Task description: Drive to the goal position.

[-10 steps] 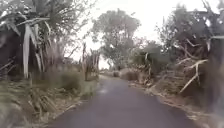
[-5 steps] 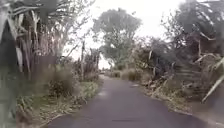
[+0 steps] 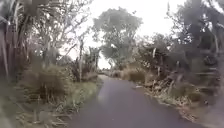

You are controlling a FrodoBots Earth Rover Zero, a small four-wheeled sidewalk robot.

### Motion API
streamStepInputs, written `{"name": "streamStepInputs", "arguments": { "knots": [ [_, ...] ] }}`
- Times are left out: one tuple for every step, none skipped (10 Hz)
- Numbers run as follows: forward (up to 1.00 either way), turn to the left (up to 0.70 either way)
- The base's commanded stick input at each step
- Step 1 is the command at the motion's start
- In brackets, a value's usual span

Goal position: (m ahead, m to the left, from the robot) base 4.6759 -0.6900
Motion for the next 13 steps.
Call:
{"name": "streamStepInputs", "arguments": {
  "knots": [
    [0.85, -0.18],
    [0.85, -0.29],
    [0.85, -0.31],
    [0.85, -0.24],
    [0.85, -0.17],
    [0.85, -0.09],
    [0.85, -0.02],
    [0.85, 0.00],
    [0.85, 0.00],
    [0.85, 0.00],
    [0.85, 0.00],
    [0.85, 0.00],
    [0.85, 0.00]
  ]
}}
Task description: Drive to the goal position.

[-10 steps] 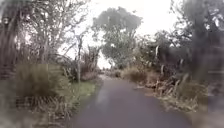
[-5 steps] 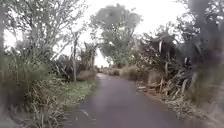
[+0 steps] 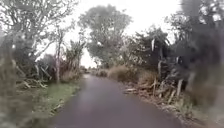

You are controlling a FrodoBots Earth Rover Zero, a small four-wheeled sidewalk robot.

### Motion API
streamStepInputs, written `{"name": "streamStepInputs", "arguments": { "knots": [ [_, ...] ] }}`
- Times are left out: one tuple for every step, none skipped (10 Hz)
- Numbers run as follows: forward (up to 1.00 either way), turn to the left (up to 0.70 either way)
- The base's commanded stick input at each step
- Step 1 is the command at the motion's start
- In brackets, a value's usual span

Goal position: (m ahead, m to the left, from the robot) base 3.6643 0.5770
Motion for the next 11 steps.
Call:
{"name": "streamStepInputs", "arguments": {
  "knots": [
    [0.85, 0.00],
    [0.85, 0.00],
    [0.85, 0.00],
    [0.85, 0.00],
    [0.85, 0.00],
    [0.85, 0.00],
    [0.85, 0.00],
    [0.85, 0.00],
    [0.85, 0.00],
    [0.85, 0.00],
    [0.85, 0.00]
  ]
}}
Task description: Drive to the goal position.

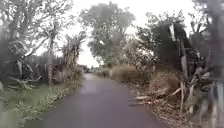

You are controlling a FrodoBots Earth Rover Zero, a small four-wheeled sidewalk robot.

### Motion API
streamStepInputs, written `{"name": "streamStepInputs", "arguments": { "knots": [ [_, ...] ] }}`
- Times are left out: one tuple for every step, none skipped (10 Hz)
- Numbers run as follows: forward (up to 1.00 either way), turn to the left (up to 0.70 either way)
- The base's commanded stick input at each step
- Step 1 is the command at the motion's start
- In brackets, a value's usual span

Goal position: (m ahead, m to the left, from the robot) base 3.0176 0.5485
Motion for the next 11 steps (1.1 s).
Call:
{"name": "streamStepInputs", "arguments": {
  "knots": [
    [0.85, 0.16],
    [0.85, 0.31],
    [0.85, 0.12],
    [0.85, 0.00],
    [0.85, 0.00],
    [0.85, 0.00],
    [0.85, 0.00],
    [0.85, 0.00],
    [0.85, 0.00],
    [0.85, 0.00],
    [0.85, 0.00]
  ]
}}
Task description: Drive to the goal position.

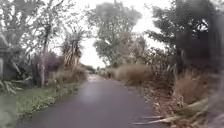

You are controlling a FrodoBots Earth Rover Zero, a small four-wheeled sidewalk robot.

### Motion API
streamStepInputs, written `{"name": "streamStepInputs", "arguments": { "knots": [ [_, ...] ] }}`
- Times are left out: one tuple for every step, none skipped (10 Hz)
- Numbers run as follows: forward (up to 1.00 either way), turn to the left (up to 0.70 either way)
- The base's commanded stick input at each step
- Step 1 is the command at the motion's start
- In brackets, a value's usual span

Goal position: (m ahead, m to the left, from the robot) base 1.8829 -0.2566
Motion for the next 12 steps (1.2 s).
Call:
{"name": "streamStepInputs", "arguments": {
  "knots": [
    [0.85, 0.00],
    [0.85, 0.00],
    [0.85, 0.00],
    [0.85, 0.00],
    [0.85, 0.00],
    [0.85, 0.00],
    [0.85, 0.00],
    [0.85, 0.00],
    [0.85, 0.00],
    [0.85, 0.00],
    [0.85, 0.00],
    [0.85, 0.10]
  ]
}}
